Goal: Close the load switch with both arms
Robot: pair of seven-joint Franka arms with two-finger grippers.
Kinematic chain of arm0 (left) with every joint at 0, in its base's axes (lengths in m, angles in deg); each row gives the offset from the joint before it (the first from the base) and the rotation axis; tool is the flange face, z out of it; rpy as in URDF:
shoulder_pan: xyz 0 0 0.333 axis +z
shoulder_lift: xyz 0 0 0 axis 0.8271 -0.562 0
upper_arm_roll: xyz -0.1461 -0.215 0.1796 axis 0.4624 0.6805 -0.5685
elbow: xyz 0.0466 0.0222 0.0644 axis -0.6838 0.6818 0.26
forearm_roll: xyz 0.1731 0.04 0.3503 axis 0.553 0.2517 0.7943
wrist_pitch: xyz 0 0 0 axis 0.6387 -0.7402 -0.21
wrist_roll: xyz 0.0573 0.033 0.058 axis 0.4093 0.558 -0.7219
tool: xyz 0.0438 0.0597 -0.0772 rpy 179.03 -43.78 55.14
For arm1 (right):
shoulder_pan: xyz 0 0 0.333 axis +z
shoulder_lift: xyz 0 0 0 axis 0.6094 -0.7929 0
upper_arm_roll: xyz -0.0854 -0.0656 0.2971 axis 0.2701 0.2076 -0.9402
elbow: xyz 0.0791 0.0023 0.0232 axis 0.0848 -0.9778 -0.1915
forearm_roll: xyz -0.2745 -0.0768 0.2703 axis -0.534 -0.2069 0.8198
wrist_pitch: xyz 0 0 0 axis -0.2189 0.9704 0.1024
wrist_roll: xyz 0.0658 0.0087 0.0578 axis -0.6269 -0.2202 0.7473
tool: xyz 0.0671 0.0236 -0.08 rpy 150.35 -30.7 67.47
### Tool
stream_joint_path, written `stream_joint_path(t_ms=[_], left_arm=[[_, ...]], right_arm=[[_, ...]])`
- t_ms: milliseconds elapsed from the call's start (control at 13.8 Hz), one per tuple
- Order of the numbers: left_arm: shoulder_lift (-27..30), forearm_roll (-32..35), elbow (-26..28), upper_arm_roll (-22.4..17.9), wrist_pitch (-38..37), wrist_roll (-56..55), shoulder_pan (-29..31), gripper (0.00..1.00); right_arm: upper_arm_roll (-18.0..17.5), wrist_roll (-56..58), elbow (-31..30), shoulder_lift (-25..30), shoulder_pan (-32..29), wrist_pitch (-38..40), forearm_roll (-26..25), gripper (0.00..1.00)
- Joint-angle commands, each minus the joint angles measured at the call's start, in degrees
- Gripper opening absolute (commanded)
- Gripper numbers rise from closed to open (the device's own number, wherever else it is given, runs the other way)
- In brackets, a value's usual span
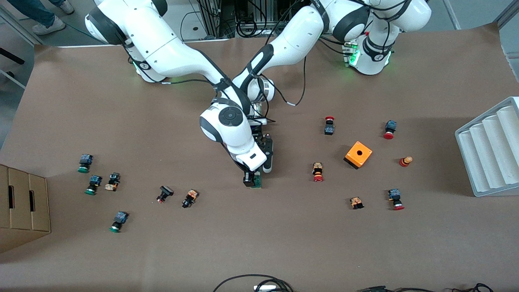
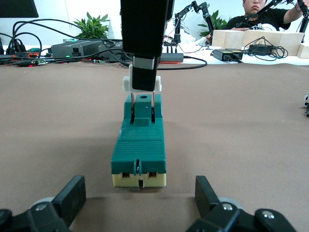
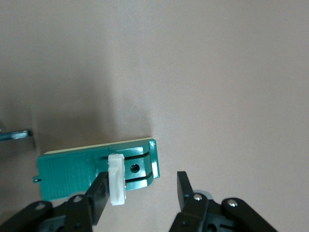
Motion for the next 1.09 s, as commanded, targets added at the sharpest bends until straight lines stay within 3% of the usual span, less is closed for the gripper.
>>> stream_joint_path(t_ms=[0,1018], left_arm=[[-1.18,0.58,-0.6,-0.14,0.47,-0.91,-0.28,1.0],[-1.18,0.58,-0.6,-0.14,0.47,-0.91,-0.28,1.0]], right_arm=[[-0.16,-0.08,0.73,0.13,-0.36,-0.89,-0.84,0.63],[-0.16,-0.26,1.17,0.04,-0.36,-1.16,-0.57,0.61]])
